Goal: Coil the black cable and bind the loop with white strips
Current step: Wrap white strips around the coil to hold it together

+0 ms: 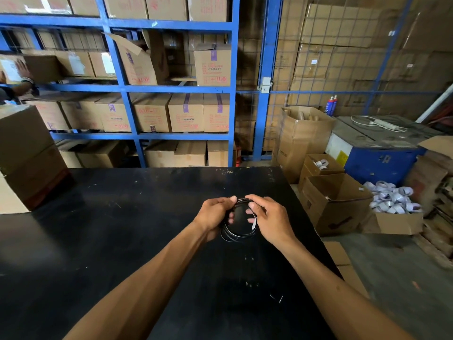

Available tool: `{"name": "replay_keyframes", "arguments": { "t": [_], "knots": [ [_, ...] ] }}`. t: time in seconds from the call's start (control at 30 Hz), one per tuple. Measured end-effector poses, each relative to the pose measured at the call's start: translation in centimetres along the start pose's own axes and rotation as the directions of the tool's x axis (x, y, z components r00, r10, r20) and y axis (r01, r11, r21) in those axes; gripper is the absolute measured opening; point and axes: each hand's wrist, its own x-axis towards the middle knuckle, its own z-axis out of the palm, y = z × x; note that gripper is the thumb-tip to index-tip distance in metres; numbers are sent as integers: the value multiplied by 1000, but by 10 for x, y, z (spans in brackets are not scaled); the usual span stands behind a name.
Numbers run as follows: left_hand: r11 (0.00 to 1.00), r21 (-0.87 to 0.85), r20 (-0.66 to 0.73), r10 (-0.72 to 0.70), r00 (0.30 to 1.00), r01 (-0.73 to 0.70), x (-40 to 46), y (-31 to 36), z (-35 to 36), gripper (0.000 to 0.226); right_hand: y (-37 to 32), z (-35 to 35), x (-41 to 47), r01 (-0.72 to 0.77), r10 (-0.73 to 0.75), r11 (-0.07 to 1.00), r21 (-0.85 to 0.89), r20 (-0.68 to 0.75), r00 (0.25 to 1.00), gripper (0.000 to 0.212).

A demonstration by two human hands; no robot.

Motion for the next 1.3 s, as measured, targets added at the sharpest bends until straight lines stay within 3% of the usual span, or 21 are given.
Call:
{"name": "replay_keyframes", "arguments": {
  "t": [0.13,0.2,0.27,0.33,0.43,0.47,0.53,0.63,0.73,0.87,0.93,1.07,1.2,1.3],
  "knots": [
    [992,78,3,100,995,-100,0,1,-5,20,-8,-1,7,-198,178,940,277,98,979,29],
    [990,100,44,96,994,-100,1,1,-9,22,-7,-4,9,-218,189,939,267,129,973,20],
    [990,101,78,94,992,-102,3,2,-12,23,-3,-5,10,-183,160,959,215,120,980,27],
    [996,85,103,17,995,-25,2,4,-14,25,-2,-4,9,-171,169,969,178,27,985,31],
    [939,267,130,-258,957,216,-3,7,-15,51,-2,-3,9,-202,223,962,184,-105,969,30],
    [927,293,139,-286,948,236,-4,5,-14,54,-3,-3,10,-204,227,962,179,-115,967,30],
    [970,175,133,-196,972,171,-4,1,-9,42,-3,-4,9,-184,195,977,110,-107,975,32],
    [999,15,23,36,999,-36,-2,0,0,23,-8,-7,6,-59,54,995,-75,-65,996,37],
    [987,40,-10,157,988,-157,-2,-1,4,20,-11,-8,3,99,-115,963,-251,-52,992,33],
    [951,236,23,202,979,-202,-6,1,5,25,-16,-9,1,255,-322,867,-428,-91,942,19],
    [919,333,41,210,977,-212,-7,3,6,33,-18,-12,-1,278,-348,842,-461,-73,934,19],
    [824,475,45,326,944,-308,-9,3,4,26,-20,-13,-1,256,-317,821,-511,-34,948,23],
    [839,455,-4,338,941,-299,-11,-2,5,25,-27,-9,-3,292,-318,780,-553,52,947,36],
    [836,454,36,328,944,-308,-10,-5,4,28,-31,-11,-3,301,-299,757,-581,102,949,33]
  ]
}}
